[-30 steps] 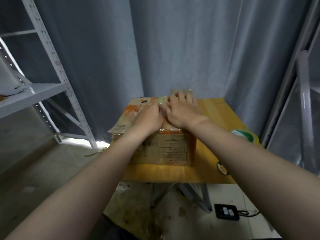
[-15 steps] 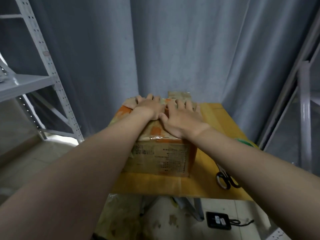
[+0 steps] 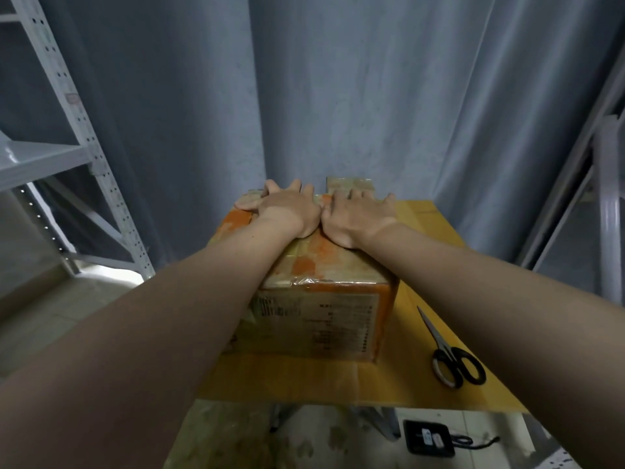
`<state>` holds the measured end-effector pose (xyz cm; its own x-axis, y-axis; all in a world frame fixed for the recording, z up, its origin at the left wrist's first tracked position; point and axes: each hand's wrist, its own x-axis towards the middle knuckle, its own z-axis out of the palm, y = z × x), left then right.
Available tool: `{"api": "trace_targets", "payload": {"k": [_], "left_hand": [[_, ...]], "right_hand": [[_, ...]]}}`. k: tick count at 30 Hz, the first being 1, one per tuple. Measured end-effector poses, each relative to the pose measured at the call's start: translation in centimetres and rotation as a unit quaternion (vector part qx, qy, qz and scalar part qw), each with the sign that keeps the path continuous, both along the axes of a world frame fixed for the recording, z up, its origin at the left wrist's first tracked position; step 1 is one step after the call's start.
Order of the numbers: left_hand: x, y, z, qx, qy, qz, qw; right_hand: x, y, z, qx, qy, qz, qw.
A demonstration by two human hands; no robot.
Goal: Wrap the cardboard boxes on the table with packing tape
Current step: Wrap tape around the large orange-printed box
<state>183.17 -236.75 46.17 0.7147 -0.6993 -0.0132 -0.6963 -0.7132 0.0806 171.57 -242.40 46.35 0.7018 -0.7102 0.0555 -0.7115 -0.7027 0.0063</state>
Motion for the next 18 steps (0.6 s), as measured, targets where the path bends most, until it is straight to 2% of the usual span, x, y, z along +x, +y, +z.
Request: {"api": "trace_targets", "payload": {"k": [4, 13, 15, 18], "left_hand": [[0.1, -0.3, 0.1, 0.017, -0.022, 0.002, 1.0], [1.7, -1.7, 3.3, 0.15, -0.078, -0.034, 0.985], [1.9, -1.9, 3.3, 0.176, -0.086, -0.041, 0.98], [2.4, -2.3, 3.6, 0.195, -0.089, -0.054, 0.975]], "right_hand": [[1.6, -1.8, -0.1, -0.009, -0.002, -0.003, 1.0], [4.4, -5.8, -0.3, -0.051, -0.014, 0.01, 0.999], [5.1, -6.8, -0.2, -0.027, -0.01, -0.006, 1.0], [6.1, -8.3, 0.1, 0.064, -0.033, -0.052, 0.996]]}}
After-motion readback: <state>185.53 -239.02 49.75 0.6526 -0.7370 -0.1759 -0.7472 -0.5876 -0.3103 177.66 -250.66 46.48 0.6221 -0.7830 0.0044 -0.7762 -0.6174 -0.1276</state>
